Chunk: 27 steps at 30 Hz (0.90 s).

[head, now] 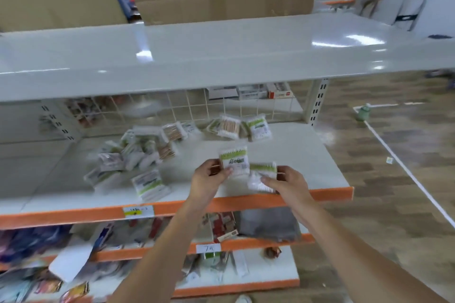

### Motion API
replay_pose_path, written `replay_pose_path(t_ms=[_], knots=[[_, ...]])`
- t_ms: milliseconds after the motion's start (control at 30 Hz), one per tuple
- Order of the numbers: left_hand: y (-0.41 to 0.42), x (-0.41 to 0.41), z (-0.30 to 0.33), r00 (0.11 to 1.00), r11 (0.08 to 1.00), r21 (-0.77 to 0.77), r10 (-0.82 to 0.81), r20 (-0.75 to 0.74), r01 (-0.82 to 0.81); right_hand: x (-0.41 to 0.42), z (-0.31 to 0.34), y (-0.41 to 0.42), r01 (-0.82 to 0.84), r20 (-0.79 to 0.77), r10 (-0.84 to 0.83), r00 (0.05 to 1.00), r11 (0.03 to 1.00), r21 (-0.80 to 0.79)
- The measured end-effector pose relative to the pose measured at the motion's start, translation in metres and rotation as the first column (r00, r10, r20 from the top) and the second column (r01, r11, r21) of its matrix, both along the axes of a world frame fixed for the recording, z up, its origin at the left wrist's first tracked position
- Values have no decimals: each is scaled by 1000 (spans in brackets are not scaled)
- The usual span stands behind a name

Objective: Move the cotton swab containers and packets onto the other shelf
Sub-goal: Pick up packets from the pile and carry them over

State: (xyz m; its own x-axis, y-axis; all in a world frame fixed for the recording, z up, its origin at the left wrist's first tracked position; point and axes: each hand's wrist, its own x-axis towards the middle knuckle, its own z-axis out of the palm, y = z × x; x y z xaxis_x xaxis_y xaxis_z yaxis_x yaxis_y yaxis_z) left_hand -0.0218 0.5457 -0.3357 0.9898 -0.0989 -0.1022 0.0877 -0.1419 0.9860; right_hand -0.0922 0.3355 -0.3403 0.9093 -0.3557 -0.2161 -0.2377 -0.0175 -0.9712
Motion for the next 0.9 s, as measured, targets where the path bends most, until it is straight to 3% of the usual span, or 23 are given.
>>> replay_pose_path(t_ms=[100, 500, 900], knots=[[34, -14, 7, 997, 997, 50, 60, 39, -62, 1, -1, 21, -73, 12, 73, 997, 996, 48], [151, -73, 26, 946, 946, -13, 323, 2, -323, 25, 5, 120, -336, 36, 334, 942, 938, 85], [293, -100, 33, 853, 850, -73, 521, -27, -522, 54, 19, 277, -550, 64, 547, 835, 819, 164]])
